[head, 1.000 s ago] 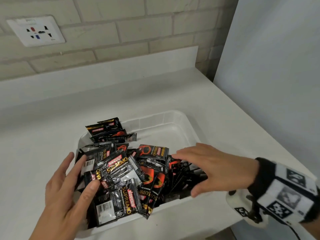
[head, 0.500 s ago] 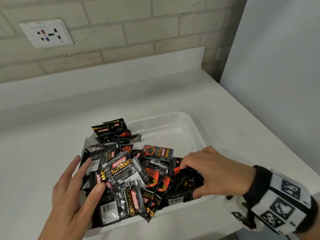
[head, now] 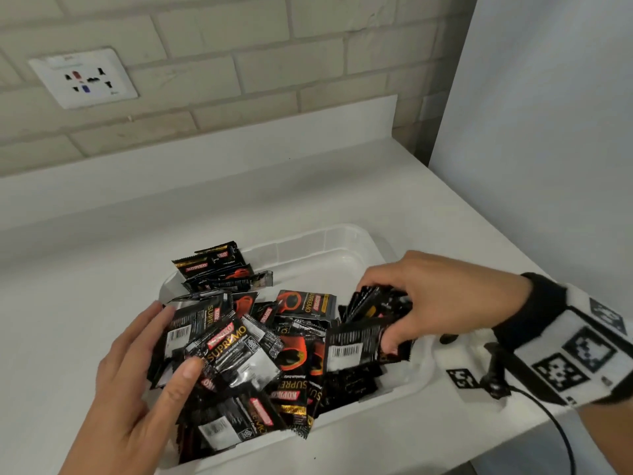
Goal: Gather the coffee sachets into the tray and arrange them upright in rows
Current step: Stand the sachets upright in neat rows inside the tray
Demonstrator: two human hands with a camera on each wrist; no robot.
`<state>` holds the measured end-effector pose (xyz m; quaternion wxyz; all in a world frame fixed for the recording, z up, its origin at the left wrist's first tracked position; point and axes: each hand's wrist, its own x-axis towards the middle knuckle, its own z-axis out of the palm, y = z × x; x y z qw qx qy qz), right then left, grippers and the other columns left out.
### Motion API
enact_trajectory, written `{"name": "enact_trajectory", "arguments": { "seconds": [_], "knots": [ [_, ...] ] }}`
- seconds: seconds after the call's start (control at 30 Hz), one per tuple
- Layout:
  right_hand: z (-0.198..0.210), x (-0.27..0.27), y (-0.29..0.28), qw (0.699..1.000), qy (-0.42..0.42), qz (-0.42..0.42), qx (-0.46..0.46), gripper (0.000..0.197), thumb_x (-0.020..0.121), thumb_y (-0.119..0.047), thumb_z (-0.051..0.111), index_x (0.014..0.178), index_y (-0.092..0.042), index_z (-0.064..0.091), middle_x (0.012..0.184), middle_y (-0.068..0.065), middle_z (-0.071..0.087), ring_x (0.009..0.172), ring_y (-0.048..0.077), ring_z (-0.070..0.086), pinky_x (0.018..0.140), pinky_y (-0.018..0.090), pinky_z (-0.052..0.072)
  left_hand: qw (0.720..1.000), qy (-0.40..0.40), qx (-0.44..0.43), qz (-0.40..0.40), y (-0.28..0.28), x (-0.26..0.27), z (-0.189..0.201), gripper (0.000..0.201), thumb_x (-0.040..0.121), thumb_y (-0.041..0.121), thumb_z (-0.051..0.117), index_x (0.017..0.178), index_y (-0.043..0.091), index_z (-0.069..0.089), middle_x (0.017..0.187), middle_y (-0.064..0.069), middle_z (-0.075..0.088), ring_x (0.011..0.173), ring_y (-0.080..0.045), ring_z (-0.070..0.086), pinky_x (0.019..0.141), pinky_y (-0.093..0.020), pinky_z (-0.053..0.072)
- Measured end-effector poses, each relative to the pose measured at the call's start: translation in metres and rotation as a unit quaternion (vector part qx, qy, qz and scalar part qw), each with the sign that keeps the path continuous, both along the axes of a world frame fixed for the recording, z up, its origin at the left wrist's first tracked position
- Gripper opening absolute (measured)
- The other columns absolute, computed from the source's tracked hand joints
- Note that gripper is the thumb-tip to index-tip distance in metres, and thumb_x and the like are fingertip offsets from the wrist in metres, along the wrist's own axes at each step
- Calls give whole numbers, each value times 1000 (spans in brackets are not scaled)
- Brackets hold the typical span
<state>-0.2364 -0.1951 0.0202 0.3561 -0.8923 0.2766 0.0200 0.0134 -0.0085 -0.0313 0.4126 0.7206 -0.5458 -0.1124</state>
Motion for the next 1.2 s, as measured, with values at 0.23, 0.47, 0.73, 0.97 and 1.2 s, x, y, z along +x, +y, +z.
{"name": "enact_trajectory", "arguments": {
  "seconds": [0.23, 0.47, 0.73, 0.97, 1.2],
  "knots": [
    [2, -10, -9, 960, -176, -112, 189, 40, 60, -11, 80, 93, -24, 62, 85, -15, 71, 79, 1, 67, 65, 14, 51, 993, 113, -30, -12, -6, -17, 12, 70, 53, 88, 50, 115, 56, 51, 120, 29, 55, 104, 14, 52, 75, 2, 41],
    [-36, 9, -1, 804, -315, -269, 426, 46, 66, -25, 69, 110, -15, 64, 108, 10, 69, 93, 23, 67, 79, 38, 56, 955, 264, -3, -132, -50, -49, 30, 80, 43, 81, 66, 117, 55, 51, 118, 28, 59, 112, 6, 54, 86, -12, 47],
    [-27, 31, 19, 863, -355, -228, 278, 58, 80, -28, 70, 127, -34, 38, 115, -12, 63, 107, -1, 58, 95, 19, 44, 897, 415, 95, -118, -109, -102, 31, 46, 69, 55, 58, 111, 45, 41, 101, 28, 62, 83, 21, 58, 70, -9, 49],
    [-42, 30, 18, 930, -269, -202, 150, 87, 57, -64, 54, 128, -57, 3, 140, -19, 32, 128, -3, 36, 111, 27, 28, 875, 476, 59, -67, -117, -112, 18, 35, 70, 31, 69, 103, 33, 58, 94, 14, 73, 89, -1, 67, 80, -20, 44],
    [-37, 7, 7, 920, -287, -174, 201, 112, 29, -91, 56, 124, -57, 7, 132, -35, 20, 108, -29, 33, 79, 0, 38, 816, 576, 40, 21, -112, -96, 17, 61, 55, 36, 84, 110, 24, 60, 101, -3, 73, 96, -24, 67, 86, -44, 52]
  ]
}}
